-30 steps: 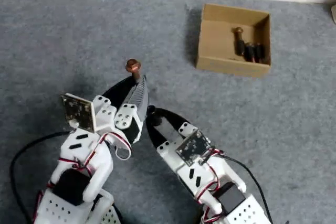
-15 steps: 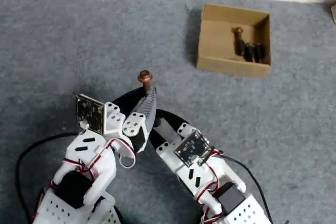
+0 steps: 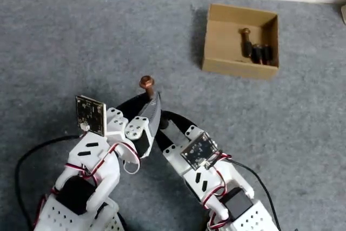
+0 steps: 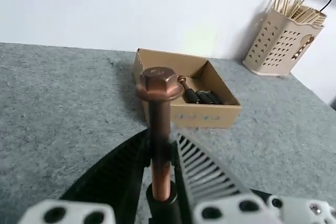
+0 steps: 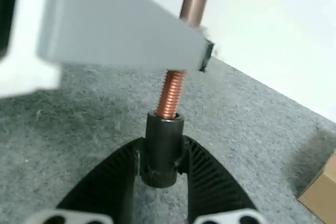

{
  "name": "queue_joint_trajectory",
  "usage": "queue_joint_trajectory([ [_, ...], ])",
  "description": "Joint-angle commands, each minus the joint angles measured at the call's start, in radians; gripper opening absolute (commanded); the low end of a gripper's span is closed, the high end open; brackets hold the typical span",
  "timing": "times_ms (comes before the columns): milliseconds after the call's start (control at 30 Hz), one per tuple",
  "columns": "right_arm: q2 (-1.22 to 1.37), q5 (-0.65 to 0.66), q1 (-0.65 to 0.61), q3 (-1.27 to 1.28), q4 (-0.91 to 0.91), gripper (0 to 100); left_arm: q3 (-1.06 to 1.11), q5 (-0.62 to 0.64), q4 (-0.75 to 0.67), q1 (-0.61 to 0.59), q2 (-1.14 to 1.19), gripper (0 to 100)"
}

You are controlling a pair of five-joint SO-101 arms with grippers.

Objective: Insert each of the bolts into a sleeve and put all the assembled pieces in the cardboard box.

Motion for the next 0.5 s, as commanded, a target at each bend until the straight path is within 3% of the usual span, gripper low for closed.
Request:
queue_joint_trajectory([
  [0, -0.010, 0.008, 0.021, 0.028, -0.033, 0.5, 0.016, 0.006, 0.003, 0.008, -0.016, 1],
  [467, -0.010, 0.008, 0.027, 0.030, -0.033, 0.5, 0.205, 0.006, 0.000, 0.018, -0.018, 1],
])
